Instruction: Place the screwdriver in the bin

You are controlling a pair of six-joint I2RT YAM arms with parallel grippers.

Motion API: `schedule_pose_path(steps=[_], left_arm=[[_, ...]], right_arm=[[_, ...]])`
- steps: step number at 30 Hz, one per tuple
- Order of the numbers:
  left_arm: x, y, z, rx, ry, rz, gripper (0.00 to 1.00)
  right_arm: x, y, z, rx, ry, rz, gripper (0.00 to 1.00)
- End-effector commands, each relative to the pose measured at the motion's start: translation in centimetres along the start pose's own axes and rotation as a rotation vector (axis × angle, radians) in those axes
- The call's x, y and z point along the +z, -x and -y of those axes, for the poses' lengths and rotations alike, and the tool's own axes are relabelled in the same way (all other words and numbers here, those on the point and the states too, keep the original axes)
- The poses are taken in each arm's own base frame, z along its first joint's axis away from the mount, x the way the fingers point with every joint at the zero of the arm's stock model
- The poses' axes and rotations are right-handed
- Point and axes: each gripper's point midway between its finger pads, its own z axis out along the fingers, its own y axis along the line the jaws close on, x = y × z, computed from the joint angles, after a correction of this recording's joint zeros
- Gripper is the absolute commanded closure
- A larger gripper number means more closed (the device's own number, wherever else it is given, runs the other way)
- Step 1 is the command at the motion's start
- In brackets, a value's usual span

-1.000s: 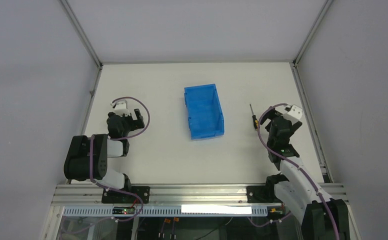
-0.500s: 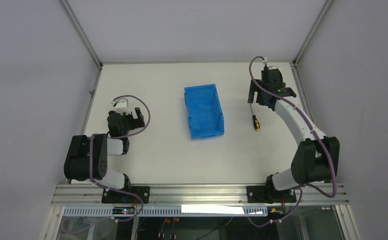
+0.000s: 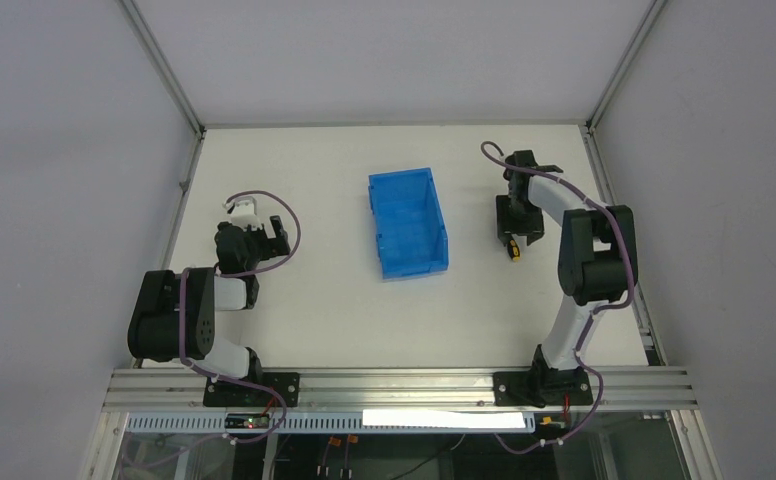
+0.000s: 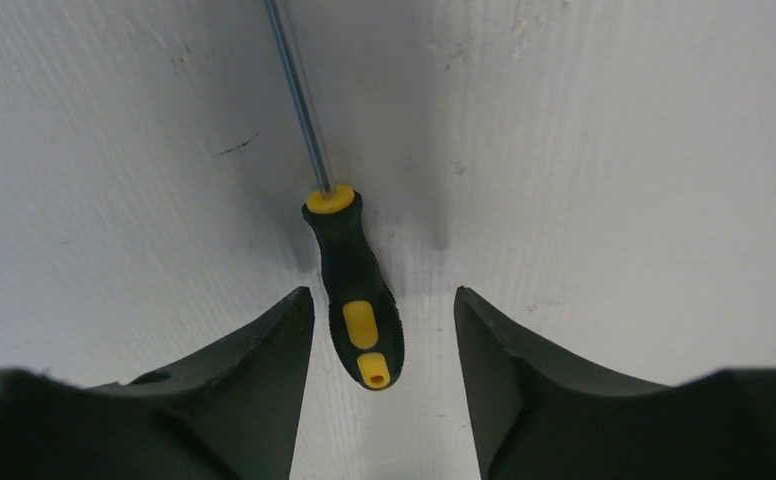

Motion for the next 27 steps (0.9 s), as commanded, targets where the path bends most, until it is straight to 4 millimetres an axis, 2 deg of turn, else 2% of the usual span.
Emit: schedule_pose_path(steps=[1, 4, 6, 7, 9, 11, 14, 21, 24, 27], left_arm=[[0.5, 1.5, 0.3, 0.023, -0.008, 0.041, 0.01], [0.5, 1.5, 0.3, 0.023, -0.008, 0.042, 0.01], [0.5, 1.5, 0.3, 0.023, -0.008, 0.041, 0.01], [0.5, 1.5, 0.3, 0.023, -0.008, 0.041, 0.01], [0.5, 1.5, 0.3, 0.023, -0.008, 0.042, 0.01], [0.5, 1.5, 0.3, 0.022, -0.008, 0.040, 0.01], [0.5, 1.5, 0.3, 0.023, -0.008, 0.040, 0.01], [0.5, 1.5, 0.4, 0.023, -0.008, 0.040, 0.01], [0.6, 1.5, 0.3, 0.023, -0.007, 0.042, 0.01], [0.5, 1.6, 0.3, 0.023, -0.007, 0.043, 0.01]], right_arm=[[0.9, 0.6, -1.3, -0.019, 0.066, -0.007, 0.47], [2.0, 0.2, -1.5, -0.021, 0.068, -0.029, 0.57], [2.5, -0.1, -1.6, -0.024, 0.066, -0.049, 0.73], [2.6, -0.3, -1.5, -0.026, 0.063, -0.057, 0.86], [2.3, -0.4, -1.3, -0.024, 0.054, -0.057, 1.00], [1.2, 0.0, -1.2, -0.017, 0.055, -0.035, 1.00], [-1.8, 1.3, -1.1, -0.008, 0.061, 0.035, 1.00], [-10.7, 4.1, -0.8, -0.038, 0.002, 0.207, 1.00], [-14.1, 5.0, -1.5, -0.048, -0.021, 0.264, 1.00], [-17.6, 5.9, -3.1, -0.048, -0.010, 0.332, 1.00]])
